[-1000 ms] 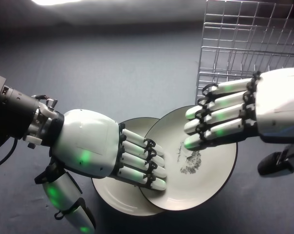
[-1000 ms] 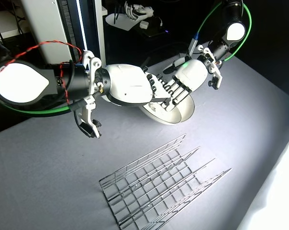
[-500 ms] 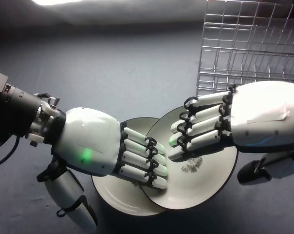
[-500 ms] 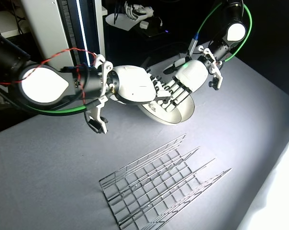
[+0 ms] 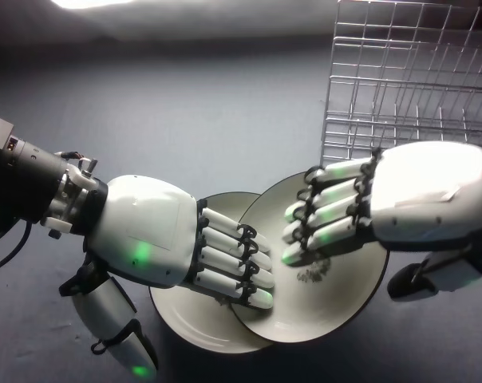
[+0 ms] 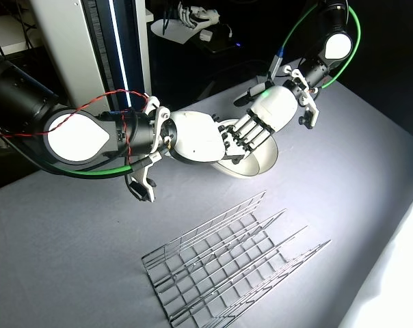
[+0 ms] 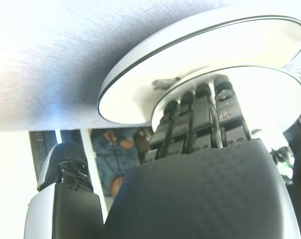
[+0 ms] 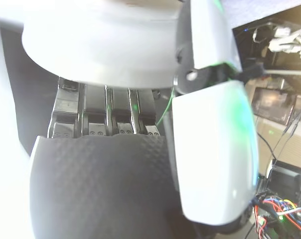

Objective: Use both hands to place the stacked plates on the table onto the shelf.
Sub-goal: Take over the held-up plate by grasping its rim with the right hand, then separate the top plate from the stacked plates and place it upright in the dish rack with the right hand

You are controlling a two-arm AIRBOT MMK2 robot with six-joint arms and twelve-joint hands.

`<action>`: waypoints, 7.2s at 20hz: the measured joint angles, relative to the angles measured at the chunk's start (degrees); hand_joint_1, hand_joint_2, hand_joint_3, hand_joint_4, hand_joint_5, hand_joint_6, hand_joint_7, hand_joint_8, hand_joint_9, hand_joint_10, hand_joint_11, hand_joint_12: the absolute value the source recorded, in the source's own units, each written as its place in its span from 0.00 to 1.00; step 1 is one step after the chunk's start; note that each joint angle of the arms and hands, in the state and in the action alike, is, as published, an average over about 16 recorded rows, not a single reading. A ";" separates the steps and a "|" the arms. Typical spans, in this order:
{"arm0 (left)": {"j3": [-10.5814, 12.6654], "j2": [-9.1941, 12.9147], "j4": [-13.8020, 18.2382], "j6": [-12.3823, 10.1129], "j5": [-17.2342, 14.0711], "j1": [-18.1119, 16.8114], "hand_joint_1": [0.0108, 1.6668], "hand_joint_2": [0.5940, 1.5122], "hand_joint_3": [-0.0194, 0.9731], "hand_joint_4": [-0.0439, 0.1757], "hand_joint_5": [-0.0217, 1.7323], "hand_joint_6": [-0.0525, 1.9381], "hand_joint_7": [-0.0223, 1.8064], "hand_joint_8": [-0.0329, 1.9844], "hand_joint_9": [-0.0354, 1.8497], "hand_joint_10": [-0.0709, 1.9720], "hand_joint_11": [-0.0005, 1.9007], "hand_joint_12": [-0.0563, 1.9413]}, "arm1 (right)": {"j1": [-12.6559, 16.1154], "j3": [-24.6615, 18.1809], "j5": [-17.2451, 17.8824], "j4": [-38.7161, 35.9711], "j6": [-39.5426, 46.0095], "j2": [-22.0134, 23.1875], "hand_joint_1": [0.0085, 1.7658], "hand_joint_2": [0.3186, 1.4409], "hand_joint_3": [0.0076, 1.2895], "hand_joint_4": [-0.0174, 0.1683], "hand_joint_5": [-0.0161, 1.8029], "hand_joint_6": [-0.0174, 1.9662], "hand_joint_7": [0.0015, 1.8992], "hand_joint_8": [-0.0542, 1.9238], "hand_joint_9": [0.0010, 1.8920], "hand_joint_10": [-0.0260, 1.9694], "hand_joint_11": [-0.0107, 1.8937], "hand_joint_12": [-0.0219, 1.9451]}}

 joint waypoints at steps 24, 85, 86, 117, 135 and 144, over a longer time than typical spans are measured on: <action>0.18 -0.03 0.22 -0.02 -0.10 -0.29 0.00 0.55 0.04 0.19 0.00 0.01 0.00 0.00 0.02 0.03 0.01 0.04 | 0.09 4.12 -1.24 0.07 -0.24 -6.55 0.80 0.63 0.01 0.06 0.29 0.04 0.26 0.05 0.24 0.04 0.05 0.68; 1.58 22.05 -1.66 -1.49 -0.36 -14.03 0.00 0.52 0.04 0.18 0.02 0.04 0.02 0.02 0.03 0.04 0.01 0.03 | 25.22 -3.07 -26.05 56.93 0.07 2.73 0.77 0.69 0.00 0.06 0.41 0.70 0.45 0.59 0.47 0.61 0.44 0.71; 1.52 22.03 -1.65 -1.49 -0.34 -14.03 0.00 0.52 0.04 0.18 0.02 0.04 0.02 0.02 0.03 0.04 0.01 0.03 | 25.40 -2.51 -26.30 57.67 0.06 2.82 0.77 0.69 0.00 0.06 0.41 0.70 0.45 0.59 0.47 0.61 0.44 0.71; -1.77 19.93 -2.77 -0.67 -1.59 -8.64 0.00 0.51 0.04 0.18 0.02 0.04 0.02 0.02 0.03 0.04 0.01 0.03 | 14.24 6.01 -22.22 58.82 0.04 6.98 0.76 0.70 0.00 0.06 0.39 0.73 0.44 0.60 0.46 0.60 0.42 0.73; -5.70 15.95 -8.69 3.15 5.11 1.68 0.00 0.51 0.04 0.19 0.03 0.04 0.02 0.02 0.03 0.04 0.01 0.03 | 9.19 6.33 -18.15 55.62 0.16 7.47 0.71 0.73 0.00 0.05 0.33 0.67 0.40 0.45 0.41 0.45 0.34 0.72; -6.41 15.31 -9.50 3.43 7.04 2.20 0.00 0.51 0.04 0.18 0.02 0.04 0.02 0.02 0.03 0.04 0.01 0.03 | 11.00 4.88 -16.91 51.79 0.17 7.62 0.66 0.76 0.00 0.06 0.30 0.32 0.37 0.13 0.35 0.22 0.21 0.69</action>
